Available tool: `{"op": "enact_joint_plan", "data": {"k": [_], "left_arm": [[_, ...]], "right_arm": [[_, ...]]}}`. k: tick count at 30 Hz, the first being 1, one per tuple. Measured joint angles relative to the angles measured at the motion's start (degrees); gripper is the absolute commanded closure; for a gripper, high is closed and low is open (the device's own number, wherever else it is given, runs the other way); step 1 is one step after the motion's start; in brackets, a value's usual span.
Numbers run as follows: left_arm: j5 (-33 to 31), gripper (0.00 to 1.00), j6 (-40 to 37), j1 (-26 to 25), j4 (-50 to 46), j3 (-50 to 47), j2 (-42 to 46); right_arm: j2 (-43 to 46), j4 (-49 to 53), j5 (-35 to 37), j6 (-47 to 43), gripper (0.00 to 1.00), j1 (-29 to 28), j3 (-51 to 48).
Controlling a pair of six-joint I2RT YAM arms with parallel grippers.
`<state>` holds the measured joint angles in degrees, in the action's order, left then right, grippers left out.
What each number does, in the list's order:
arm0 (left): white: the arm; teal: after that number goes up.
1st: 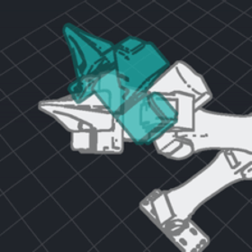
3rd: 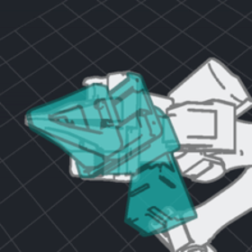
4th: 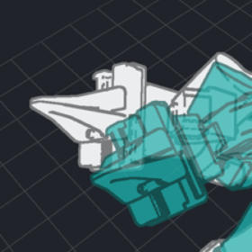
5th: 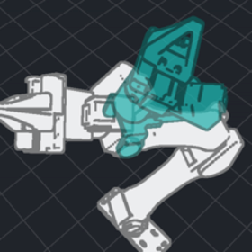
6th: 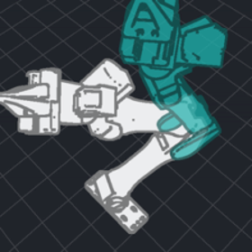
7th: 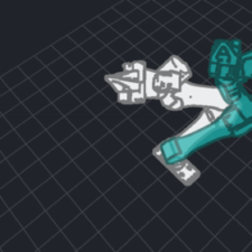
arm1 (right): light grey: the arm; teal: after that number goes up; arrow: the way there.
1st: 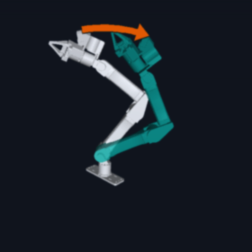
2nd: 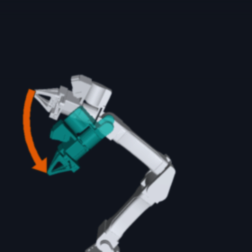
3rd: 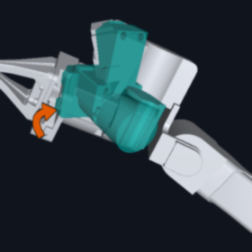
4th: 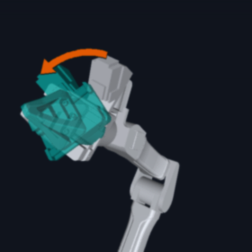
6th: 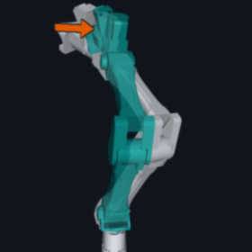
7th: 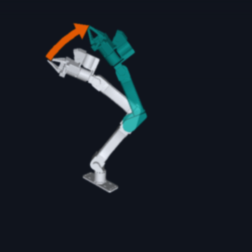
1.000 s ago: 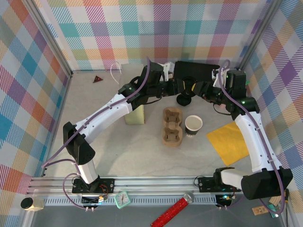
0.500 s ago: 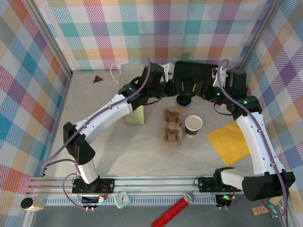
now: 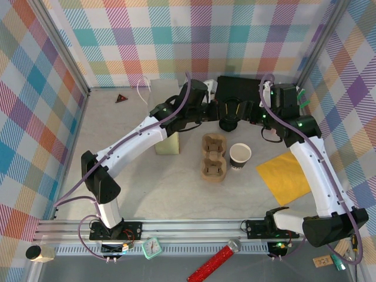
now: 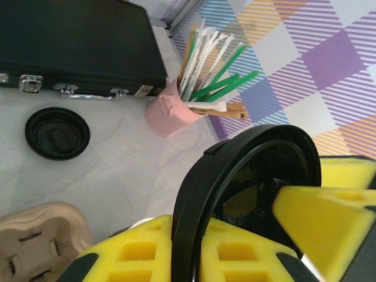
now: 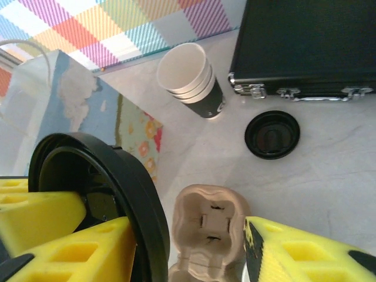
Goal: Pack the takeout coffee
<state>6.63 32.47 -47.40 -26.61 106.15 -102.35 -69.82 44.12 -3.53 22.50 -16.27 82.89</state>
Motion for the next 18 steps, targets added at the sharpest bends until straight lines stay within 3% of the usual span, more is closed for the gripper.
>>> {"op": "enact_joint_plan", "data": {"k": [7,16,18], "left_arm": [[-3.9,0.86,-0.6,-0.2,-3.4,1.0,-1.5],[-6.1,0.86,-0.8,-0.5,-5.9,1.0,-2.0],[-6.3,0.86,-0.8,-0.5,-6.4,1.0,-2.1]], "right_arm": [[-1.8,3.6,8.7,-2.7,0.57,-5.3,4.6],[-8.9,7.2,14.2,-4.0,0.64,-6.9,6.9],[-9.3,7.4,14.3,-4.0,0.72,-7.1,6.9]]}}
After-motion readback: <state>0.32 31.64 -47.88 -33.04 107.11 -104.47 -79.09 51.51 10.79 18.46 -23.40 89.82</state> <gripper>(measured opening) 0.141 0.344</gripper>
